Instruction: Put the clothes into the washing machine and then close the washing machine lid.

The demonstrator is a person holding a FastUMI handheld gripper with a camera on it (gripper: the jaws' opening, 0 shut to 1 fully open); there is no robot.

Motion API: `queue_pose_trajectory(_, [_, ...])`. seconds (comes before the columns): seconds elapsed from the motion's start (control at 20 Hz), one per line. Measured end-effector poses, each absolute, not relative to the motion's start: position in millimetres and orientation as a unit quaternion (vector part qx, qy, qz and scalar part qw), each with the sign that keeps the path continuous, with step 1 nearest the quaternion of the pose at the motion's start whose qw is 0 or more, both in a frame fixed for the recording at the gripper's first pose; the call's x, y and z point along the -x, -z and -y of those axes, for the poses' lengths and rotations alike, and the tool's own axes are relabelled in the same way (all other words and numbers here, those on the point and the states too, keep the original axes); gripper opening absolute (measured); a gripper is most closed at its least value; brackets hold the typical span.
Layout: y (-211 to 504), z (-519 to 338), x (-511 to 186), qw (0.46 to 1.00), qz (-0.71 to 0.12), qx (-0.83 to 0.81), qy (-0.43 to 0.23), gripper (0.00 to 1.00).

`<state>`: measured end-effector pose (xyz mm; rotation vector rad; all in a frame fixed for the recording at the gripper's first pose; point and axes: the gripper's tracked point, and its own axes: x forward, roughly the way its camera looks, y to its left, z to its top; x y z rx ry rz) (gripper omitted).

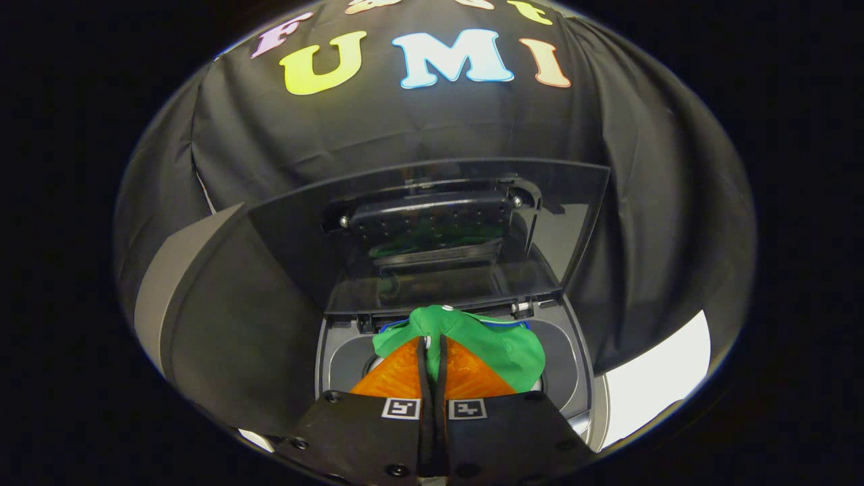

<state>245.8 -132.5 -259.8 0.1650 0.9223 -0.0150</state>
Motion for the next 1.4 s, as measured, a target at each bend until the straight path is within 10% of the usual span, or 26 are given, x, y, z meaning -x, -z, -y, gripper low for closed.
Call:
queue_pose_trajectory(1.15, [365.0,143.2,-232.5,0.839,-0.535,-0.083,0.058,0.02])
queue_pose_trajectory(1.25, [368.7,140.7,-226.4,0.834,-0.542,-0.091,0.05,0.14])
queue_pose_trajectory(1.4, [371.0,150.4,-212.5,0.832,-0.548,-0.061,0.057,0.76])
